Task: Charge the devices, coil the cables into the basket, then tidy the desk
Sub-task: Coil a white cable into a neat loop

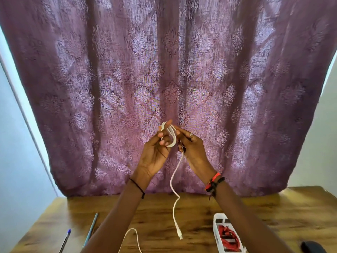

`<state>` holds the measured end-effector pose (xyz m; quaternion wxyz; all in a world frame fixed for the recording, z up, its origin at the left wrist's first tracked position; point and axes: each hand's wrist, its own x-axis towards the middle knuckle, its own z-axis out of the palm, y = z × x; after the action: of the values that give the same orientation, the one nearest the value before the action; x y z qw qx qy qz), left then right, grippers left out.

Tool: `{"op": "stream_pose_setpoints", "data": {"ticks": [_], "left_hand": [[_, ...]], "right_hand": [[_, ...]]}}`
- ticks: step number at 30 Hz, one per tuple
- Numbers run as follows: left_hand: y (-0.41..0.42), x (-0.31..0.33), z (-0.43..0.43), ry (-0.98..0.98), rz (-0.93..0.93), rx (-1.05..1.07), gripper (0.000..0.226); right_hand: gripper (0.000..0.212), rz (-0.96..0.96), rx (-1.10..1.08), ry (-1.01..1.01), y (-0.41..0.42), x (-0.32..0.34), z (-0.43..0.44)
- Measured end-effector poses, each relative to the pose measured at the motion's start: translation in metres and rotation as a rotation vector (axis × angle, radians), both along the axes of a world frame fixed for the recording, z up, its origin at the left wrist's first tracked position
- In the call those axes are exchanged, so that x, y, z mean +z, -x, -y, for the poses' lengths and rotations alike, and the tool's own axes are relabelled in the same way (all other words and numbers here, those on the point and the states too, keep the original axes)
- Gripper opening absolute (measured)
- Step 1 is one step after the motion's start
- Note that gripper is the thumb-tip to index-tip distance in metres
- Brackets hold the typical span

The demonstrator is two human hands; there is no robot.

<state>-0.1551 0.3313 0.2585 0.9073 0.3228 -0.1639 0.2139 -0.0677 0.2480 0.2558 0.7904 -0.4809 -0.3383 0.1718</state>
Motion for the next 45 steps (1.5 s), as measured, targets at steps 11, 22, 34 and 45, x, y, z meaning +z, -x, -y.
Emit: {"op": "stream_pose_setpoints", "data": {"ticks": [11, 22, 34, 45], "left_hand": [[-0.014, 0.007, -0.005, 0.091, -0.127, 0.315, 0.029], [-0.018, -0.009, -0.002, -0.992, -0.437, 0.962, 0.013], [-0.001, -0.020, 0.004, -1.442, -0.376, 1.041, 0.021], [0.001, -0.034, 0.025, -1.194, -0.522, 0.795, 0.029]], "right_hand": [[0.018, 0.259, -0.005, 0.382, 0.007, -0.025, 0.002], [0.025, 0.759, 0.043, 0.792, 0.022, -0.006, 0.026], [0.033, 0.899, -0.167, 0.763, -0.010, 0.008, 0.047], [0.035, 1.378, -0.534, 0.641, -0.020, -0.004, 0.060]]}}
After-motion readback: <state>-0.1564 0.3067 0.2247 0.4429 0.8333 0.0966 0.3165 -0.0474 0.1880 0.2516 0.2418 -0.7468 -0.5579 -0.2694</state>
